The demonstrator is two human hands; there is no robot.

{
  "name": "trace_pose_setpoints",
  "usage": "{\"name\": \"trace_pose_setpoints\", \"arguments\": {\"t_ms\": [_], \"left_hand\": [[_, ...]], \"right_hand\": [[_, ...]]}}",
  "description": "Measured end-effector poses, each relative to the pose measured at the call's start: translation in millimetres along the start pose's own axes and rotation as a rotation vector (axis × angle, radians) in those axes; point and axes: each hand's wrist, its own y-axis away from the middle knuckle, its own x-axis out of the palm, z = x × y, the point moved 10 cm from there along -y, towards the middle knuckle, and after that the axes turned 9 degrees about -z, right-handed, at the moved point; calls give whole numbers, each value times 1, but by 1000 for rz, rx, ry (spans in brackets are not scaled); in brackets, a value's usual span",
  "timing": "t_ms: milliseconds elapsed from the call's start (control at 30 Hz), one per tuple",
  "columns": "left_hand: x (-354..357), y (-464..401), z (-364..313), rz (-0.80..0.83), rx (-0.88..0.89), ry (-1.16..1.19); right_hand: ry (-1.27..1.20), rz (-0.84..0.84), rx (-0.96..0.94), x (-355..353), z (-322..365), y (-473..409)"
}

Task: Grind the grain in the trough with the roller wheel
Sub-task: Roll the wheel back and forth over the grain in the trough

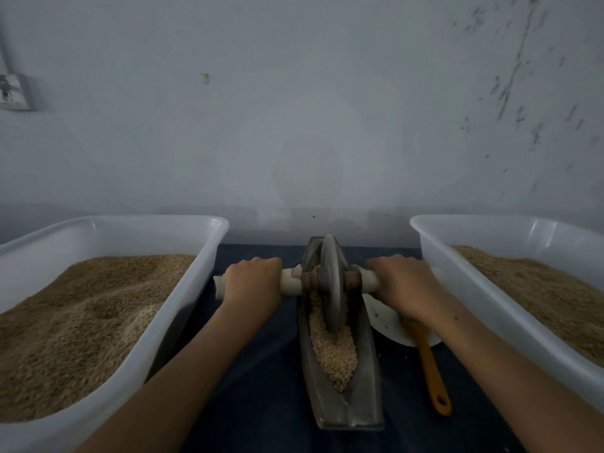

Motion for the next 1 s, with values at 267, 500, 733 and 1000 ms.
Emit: {"name": "trace_pose_setpoints", "arguments": {"t_ms": [267,500,733,1000], "left_hand": [[11,1,3,144,14,-13],[13,4,1,261,49,-40],[-1,0,-2,35,4,-53],[6,2,-1,154,29,-63]], "right_hand": [[38,219,-42,6,4,3],[-36,437,-6,20,-1,11],[-39,93,16,5,-2,1],[3,255,-17,14,-1,3]]}}
